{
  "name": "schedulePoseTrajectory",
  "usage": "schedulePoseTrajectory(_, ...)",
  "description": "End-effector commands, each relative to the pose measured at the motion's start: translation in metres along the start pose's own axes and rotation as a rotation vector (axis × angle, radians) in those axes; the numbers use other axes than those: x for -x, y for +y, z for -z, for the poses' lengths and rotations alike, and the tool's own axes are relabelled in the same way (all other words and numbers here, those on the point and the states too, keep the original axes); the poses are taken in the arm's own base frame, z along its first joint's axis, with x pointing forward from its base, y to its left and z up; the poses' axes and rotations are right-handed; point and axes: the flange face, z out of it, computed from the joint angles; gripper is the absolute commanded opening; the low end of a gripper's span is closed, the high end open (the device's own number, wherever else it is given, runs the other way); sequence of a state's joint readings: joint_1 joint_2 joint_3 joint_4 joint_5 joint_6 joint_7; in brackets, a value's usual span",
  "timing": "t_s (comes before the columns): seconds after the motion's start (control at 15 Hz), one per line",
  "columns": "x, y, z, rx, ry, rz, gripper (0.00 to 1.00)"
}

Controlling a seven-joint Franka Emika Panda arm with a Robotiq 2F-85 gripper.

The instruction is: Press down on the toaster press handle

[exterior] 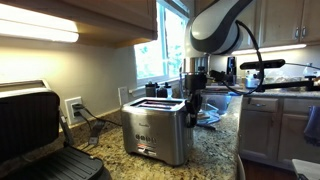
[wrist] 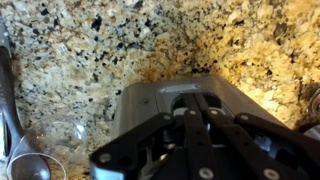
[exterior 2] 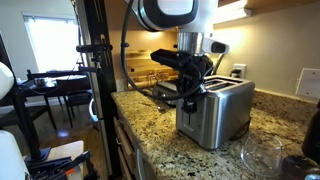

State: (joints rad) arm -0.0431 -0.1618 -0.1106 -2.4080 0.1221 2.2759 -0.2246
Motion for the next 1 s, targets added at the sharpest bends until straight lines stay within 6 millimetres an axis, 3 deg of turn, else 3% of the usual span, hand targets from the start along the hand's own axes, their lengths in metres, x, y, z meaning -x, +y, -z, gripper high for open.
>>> schedulePoseTrajectory(0.0,0.005,0.004,-0.022,-0.019,-0.005,0.013,0.03)
schedulePoseTrajectory(0.47,0.011,0.021,-0.085,0.0,-0.027,0.021,0.03)
schedulePoseTrajectory(0.67,0.008,0.026,-0.083,-0.013,-0.016,0.021,0.03)
schedulePoseTrajectory(0.93,0.006,0.022,-0.058,-0.019,0.016,0.028,0.03)
